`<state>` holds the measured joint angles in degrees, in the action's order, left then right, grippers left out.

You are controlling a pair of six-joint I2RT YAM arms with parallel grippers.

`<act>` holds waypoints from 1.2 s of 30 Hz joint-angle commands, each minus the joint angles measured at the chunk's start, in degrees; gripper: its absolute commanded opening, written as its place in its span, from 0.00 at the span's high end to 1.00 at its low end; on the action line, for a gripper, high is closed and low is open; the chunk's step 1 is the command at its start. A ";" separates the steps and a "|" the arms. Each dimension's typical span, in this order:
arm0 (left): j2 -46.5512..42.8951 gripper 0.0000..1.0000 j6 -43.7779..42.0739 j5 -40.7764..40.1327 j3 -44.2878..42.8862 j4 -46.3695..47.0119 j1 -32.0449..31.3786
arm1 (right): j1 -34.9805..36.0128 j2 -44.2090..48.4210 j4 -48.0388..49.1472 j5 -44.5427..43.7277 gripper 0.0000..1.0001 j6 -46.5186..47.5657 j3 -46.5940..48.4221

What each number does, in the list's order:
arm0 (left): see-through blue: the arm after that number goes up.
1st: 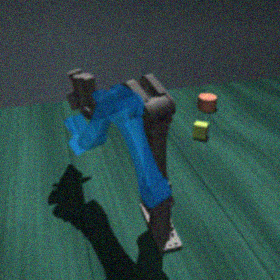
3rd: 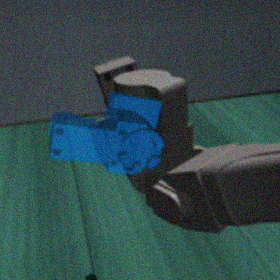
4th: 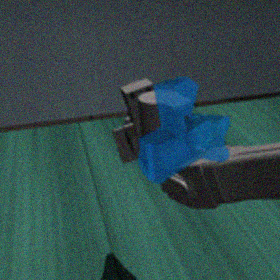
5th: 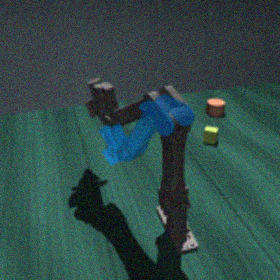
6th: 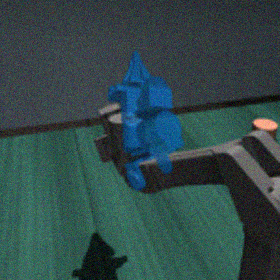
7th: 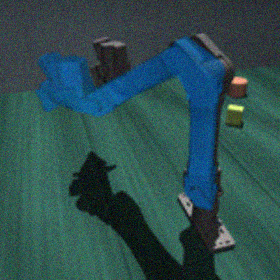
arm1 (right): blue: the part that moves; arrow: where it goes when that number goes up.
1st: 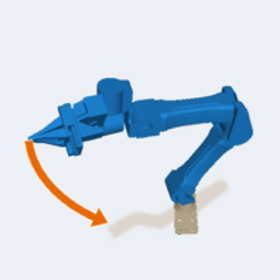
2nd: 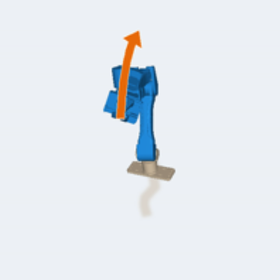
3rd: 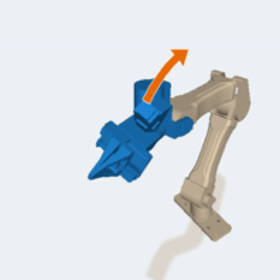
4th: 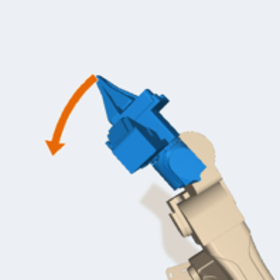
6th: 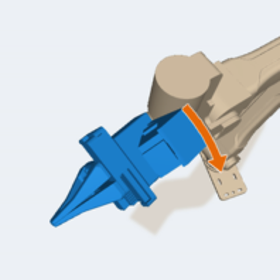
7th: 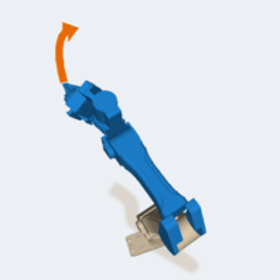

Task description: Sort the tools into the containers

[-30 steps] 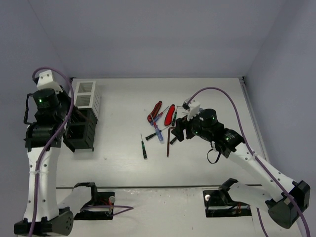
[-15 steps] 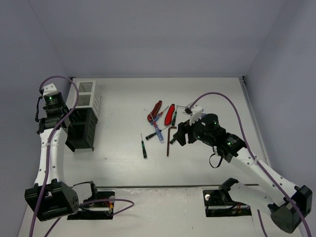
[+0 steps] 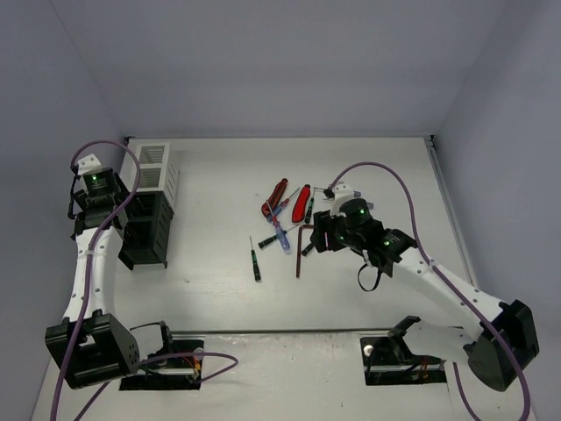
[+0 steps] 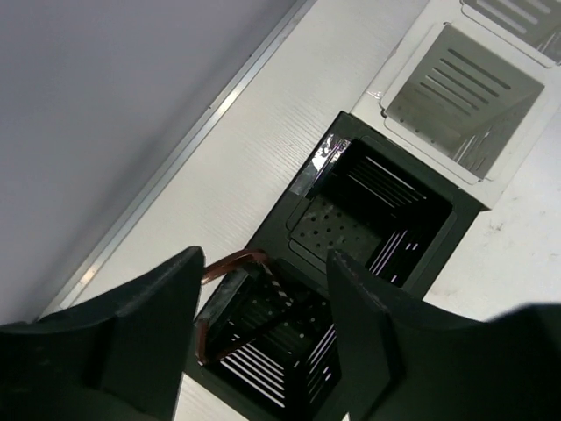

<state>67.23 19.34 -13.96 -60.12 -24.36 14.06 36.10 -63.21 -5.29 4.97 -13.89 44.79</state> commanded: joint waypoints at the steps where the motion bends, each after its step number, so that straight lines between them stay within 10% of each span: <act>1: -3.15 0.37 1.40 0.42 -3.25 1.81 0.45 | 0.47 -6.21 3.14 -5.42 0.53 -5.61 4.43; 9: -6.93 0.29 2.63 13.21 -11.36 -4.02 -2.33 | 2.65 -19.67 3.01 -12.84 0.64 -13.37 11.74; 23: -4.99 0.28 -4.59 16.67 -4.58 -2.52 -31.60 | 9.25 -37.61 0.22 -24.57 0.66 -26.11 18.96; 36: -5.18 0.28 -5.54 19.33 -0.44 -0.69 -32.34 | 9.80 -44.29 -2.37 -28.09 0.71 -31.06 18.94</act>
<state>63.55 15.25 4.70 -59.00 -28.82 -18.33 45.74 -106.28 -5.67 -20.82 -42.10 62.51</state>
